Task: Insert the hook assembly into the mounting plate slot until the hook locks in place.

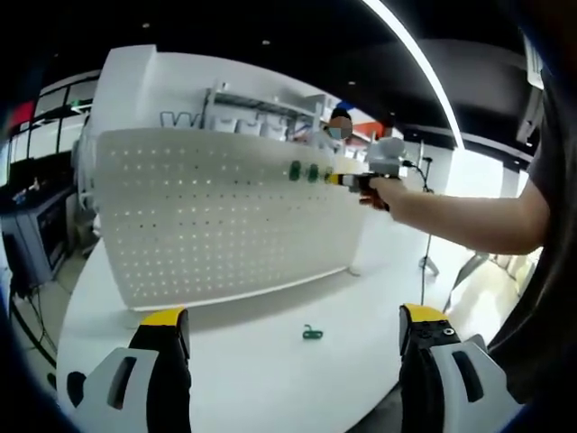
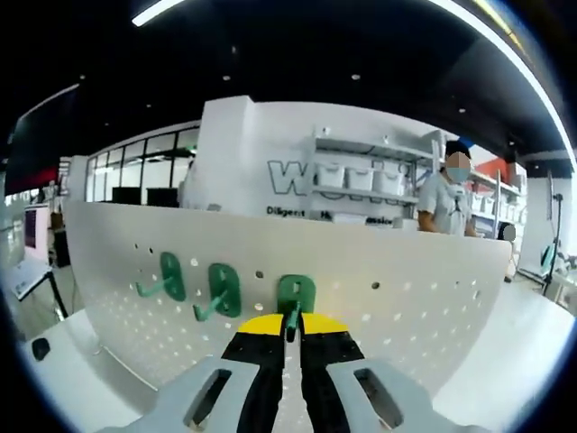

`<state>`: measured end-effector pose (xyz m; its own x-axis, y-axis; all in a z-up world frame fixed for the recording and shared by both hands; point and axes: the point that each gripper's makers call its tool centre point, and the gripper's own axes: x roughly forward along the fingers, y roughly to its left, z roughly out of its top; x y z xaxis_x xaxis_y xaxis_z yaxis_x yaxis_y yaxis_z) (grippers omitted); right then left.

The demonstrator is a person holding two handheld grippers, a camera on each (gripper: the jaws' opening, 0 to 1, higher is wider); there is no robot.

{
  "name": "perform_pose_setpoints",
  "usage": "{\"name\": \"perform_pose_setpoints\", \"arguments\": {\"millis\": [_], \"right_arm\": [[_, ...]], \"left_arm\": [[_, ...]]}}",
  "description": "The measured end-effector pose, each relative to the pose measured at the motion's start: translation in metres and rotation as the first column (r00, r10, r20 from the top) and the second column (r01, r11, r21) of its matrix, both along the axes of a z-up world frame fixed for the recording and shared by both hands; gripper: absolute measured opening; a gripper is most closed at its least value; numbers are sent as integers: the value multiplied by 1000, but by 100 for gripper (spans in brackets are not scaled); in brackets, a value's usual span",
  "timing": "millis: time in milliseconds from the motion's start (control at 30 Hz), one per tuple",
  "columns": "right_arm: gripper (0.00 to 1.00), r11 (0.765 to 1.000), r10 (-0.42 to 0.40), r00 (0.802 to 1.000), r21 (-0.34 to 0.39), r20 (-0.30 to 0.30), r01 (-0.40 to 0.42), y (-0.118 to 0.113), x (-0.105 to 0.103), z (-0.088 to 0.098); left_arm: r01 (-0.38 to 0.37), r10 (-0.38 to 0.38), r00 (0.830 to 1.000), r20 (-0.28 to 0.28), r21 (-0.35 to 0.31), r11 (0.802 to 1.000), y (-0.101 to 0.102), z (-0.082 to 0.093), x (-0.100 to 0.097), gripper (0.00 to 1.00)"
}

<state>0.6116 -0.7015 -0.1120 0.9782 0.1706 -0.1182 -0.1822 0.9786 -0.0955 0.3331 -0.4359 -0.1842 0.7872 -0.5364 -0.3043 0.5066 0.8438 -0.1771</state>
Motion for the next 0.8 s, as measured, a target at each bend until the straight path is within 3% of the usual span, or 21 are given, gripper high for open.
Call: {"name": "perform_pose_setpoints", "arguments": {"millis": [233, 333, 600, 800], "right_arm": [[12, 1000, 6, 1000, -10, 17, -6, -1, -5, 11], [20, 1000, -7, 1000, -7, 28, 7, -4, -7, 14], [20, 1000, 27, 1000, 11, 15, -27, -5, -21, 18], [20, 999, 50, 999, 17, 4, -50, -6, -45, 18]], "left_arm": [[-5, 5, 1000, 3, 1, 1000, 2, 1, -3, 98], [-7, 7, 1000, 7, -5, 1000, 2, 3, -4, 98], [11, -11, 1000, 20, -7, 1000, -5, 8, -8, 99], [22, -22, 1000, 10, -11, 1000, -9, 5, -13, 99]]}}
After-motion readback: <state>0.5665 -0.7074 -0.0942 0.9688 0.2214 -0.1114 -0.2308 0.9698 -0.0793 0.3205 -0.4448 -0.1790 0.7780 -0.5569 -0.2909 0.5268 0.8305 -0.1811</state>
